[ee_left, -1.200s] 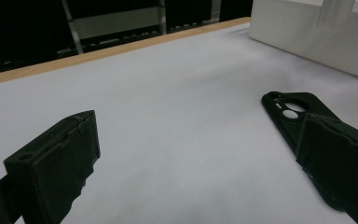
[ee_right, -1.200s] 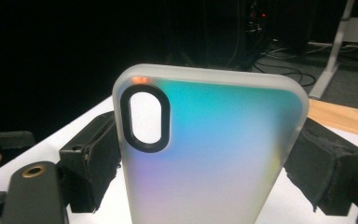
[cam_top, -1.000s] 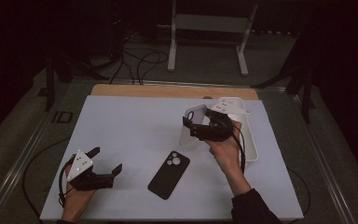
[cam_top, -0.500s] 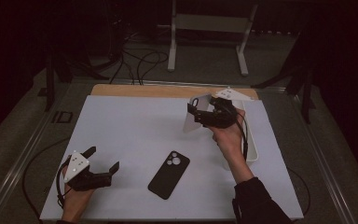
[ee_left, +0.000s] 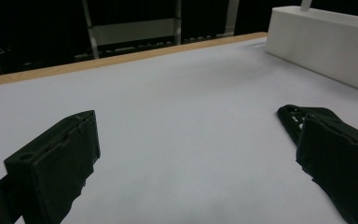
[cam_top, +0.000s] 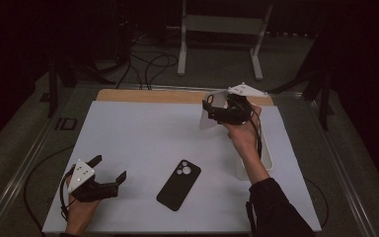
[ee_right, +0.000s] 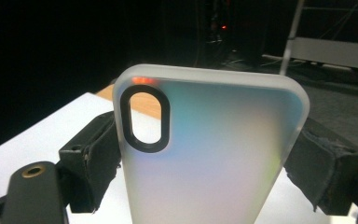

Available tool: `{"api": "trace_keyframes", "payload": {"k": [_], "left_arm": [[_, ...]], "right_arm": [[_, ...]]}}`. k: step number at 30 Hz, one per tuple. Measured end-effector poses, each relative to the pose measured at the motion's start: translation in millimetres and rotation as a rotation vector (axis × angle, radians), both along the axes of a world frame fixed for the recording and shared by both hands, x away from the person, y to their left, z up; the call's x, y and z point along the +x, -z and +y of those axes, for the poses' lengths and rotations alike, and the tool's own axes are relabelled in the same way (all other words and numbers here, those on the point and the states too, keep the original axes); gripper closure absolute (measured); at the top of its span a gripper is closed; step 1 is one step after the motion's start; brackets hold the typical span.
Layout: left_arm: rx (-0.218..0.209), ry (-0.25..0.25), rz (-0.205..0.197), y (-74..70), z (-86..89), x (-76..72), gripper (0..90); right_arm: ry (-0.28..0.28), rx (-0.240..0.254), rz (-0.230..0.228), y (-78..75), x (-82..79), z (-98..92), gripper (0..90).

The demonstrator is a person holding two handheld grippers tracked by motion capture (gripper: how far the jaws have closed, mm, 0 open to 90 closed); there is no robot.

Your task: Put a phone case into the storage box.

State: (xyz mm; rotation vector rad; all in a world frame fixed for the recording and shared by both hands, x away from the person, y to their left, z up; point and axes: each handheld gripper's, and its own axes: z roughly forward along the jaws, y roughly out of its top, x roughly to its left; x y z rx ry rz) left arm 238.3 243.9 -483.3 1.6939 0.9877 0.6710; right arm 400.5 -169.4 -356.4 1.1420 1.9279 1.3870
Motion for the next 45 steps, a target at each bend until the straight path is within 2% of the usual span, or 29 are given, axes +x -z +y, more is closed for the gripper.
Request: {"api": "trace_keyframes", "payload": {"k": [11,18,27,31,41,45], "left_arm": [[-0.007,0.004,0.005,0.0,0.7,0.1,0.3],[-0.007,0.003,0.003,0.1,0.1,-0.1,0.3],[-0.008,0.002,0.003,0.2,0.6,-0.3,0.2],[-0.007,0.002,0.002,0.3,0.5,-0.4,0.3],[-0.007,0.002,0.001,0.5,-0.2,-0.4,0.3],[-0.003,0.004,-0.001,0.5,-0.5,-0.5,0.2]], "right_arm": [[0.058,-0.011,-0.007,-2.5,18.9,-15.5,17.0],[0.106,-0.004,0.013,-3.0,29.4,-29.2,17.0],[0.146,-0.023,0.024,-5.1,40.4,-37.5,17.0],[0.16,-0.012,0.034,-5.2,44.7,-40.4,17.0],[0.21,-0.025,0.042,-6.0,53.0,-47.7,17.0],[0.238,-0.042,0.047,-4.1,57.1,-53.0,17.0]]}}
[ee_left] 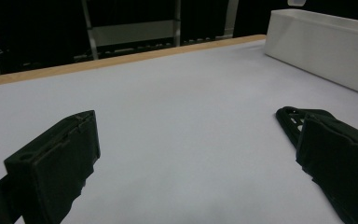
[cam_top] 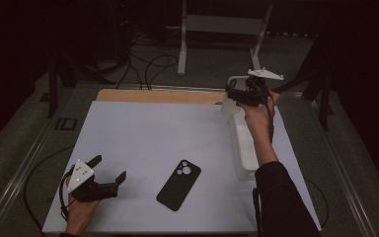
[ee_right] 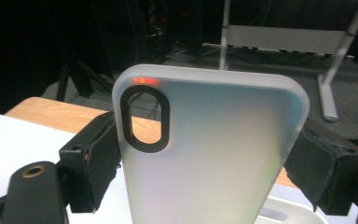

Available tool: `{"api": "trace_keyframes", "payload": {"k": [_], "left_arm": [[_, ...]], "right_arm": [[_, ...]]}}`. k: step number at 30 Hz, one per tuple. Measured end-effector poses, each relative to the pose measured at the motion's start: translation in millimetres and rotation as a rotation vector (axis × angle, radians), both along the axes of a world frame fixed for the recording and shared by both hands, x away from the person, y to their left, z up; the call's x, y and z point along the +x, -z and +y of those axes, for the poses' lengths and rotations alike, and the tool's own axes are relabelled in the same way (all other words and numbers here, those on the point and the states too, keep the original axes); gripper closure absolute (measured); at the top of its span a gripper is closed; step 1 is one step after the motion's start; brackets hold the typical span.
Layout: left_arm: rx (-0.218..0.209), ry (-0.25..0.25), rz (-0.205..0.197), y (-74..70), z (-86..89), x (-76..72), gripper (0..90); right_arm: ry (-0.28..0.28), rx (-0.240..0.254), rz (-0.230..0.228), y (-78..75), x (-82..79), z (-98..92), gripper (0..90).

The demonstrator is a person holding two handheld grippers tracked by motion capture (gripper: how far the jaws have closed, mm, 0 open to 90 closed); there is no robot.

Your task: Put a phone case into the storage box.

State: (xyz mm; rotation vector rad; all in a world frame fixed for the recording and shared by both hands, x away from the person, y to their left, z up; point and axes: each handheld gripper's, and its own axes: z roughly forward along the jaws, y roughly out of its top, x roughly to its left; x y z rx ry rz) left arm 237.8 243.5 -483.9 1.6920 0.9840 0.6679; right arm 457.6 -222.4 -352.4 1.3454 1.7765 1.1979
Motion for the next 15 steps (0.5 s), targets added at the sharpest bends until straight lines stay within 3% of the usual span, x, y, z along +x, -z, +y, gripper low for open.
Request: {"api": "trace_keyframes", "payload": {"k": [15], "left_arm": [[0.002,-0.005,-0.011,-0.4,-0.4,-1.1,0.3]], "right_arm": [[0.074,0.013,0.007,4.9,3.6,-19.6,16.9]]}}
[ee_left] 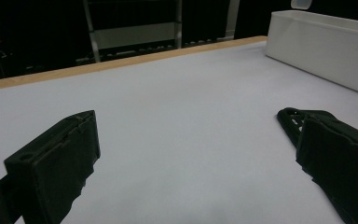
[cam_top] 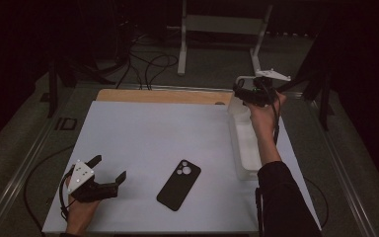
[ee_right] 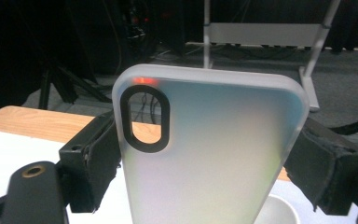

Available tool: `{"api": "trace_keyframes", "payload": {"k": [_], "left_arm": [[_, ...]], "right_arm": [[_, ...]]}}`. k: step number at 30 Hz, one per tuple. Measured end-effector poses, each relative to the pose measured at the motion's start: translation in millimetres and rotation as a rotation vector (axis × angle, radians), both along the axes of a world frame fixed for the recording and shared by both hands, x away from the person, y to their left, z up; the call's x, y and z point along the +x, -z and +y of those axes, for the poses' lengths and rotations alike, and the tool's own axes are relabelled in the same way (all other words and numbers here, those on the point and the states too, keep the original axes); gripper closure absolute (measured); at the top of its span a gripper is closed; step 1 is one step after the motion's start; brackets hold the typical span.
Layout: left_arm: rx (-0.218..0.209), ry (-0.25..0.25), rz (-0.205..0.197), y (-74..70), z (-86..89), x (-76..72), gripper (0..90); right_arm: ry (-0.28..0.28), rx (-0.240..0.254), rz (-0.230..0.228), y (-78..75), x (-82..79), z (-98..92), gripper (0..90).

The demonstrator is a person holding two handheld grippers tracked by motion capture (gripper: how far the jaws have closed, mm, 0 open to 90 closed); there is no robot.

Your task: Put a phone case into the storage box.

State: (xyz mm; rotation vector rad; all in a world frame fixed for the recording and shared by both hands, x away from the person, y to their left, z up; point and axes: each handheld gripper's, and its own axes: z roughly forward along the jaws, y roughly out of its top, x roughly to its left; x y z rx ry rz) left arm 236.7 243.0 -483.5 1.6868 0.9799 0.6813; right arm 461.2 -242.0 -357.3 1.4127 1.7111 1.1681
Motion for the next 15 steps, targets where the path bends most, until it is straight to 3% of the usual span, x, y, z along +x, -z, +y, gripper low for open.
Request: {"api": "trace_keyframes", "payload": {"k": [15], "left_arm": [[0.006,-0.004,-0.007,-0.2,-0.4,-0.5,0.3]], "right_arm": [[0.049,-0.055,0.021,13.0,2.8,-17.0,16.9]]}}
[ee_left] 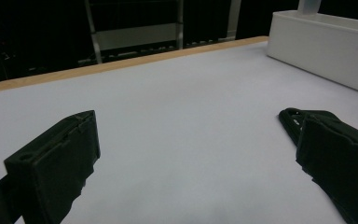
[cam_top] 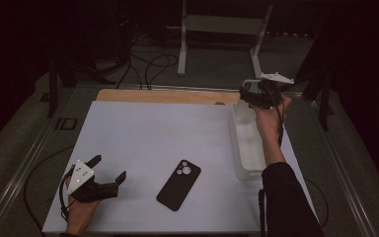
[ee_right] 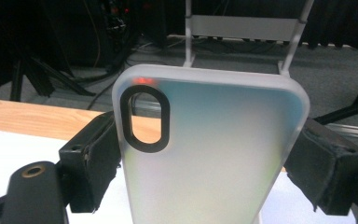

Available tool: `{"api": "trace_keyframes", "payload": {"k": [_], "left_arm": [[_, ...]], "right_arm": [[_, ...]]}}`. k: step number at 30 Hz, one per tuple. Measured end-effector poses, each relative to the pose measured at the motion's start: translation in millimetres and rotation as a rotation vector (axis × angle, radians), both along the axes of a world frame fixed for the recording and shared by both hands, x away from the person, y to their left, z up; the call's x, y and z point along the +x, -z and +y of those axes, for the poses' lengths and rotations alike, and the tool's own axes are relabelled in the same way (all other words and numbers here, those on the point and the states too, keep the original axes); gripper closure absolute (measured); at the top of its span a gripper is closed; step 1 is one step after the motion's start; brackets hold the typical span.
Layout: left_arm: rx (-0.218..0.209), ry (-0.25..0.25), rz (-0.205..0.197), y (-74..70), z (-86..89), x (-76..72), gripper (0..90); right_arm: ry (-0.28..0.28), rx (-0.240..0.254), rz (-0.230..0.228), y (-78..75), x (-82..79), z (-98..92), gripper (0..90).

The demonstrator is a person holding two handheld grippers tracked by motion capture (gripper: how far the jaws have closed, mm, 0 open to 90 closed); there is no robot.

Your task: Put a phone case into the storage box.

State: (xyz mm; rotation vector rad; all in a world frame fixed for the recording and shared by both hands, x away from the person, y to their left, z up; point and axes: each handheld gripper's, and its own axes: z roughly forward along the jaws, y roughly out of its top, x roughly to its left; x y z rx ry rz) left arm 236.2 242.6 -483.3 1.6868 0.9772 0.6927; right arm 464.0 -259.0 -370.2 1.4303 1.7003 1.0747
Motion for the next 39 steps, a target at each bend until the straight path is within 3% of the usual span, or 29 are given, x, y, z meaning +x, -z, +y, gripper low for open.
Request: {"api": "trace_keyframes", "payload": {"k": [26,39], "left_arm": [[0.003,-0.001,0.001,0.3,-0.6,-0.1,0.3],[0.006,0.001,0.004,0.5,-0.6,0.1,0.3]], "right_arm": [[0.024,-0.022,0.11,46.0,13.8,1.6,16.8],[0.024,-0.067,0.154,64.7,21.3,9.0,16.8]]}}
